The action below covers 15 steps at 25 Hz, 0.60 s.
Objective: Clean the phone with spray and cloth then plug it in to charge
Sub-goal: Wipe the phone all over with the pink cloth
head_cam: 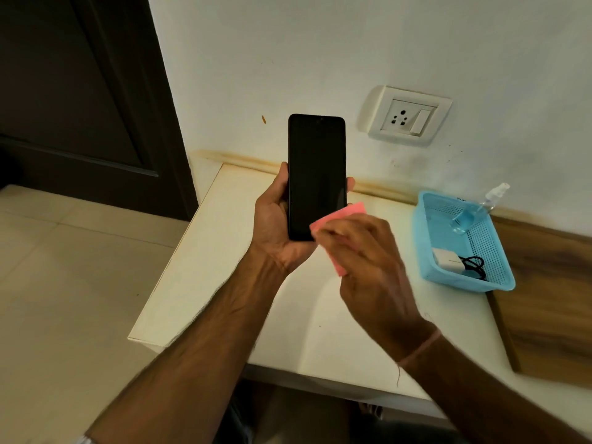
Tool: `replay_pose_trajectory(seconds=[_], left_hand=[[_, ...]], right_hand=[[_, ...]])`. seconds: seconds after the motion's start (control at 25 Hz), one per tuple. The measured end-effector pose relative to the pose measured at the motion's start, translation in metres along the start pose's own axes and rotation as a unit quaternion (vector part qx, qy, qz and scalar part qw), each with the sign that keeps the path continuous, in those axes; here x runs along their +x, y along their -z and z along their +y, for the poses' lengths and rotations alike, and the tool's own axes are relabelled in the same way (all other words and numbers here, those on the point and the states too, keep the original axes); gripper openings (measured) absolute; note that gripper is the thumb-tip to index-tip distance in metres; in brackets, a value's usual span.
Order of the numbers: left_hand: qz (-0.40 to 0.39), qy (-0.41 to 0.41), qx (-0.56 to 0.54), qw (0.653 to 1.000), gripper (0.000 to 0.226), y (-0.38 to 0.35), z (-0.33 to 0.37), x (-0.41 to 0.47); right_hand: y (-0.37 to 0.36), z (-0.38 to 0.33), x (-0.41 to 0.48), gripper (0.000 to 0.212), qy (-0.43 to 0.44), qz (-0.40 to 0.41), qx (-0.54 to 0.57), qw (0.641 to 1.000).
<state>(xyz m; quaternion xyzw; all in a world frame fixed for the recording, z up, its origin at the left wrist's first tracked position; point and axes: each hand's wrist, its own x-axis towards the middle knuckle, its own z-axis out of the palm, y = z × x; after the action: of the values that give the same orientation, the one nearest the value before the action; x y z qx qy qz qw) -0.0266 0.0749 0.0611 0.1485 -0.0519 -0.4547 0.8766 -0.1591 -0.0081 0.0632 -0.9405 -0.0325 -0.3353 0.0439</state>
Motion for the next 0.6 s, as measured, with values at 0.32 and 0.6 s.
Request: replay_pose_trajectory(seconds=[0.32, 0.6], left_hand=[[-0.014, 0.024, -0.004, 1.0, 0.066, 0.002, 0.002, -0.004], [-0.036, 0.057, 0.007, 0.998, 0.074, 0.002, -0.004, -0.001]], right_hand=[[-0.015, -0.015, -0.014, 0.044, -0.004, -0.071, 0.071, 0.995], [-0.017, -0.03, 0.003, 0.062, -0.048, -0.109, -0.044, 0.992]])
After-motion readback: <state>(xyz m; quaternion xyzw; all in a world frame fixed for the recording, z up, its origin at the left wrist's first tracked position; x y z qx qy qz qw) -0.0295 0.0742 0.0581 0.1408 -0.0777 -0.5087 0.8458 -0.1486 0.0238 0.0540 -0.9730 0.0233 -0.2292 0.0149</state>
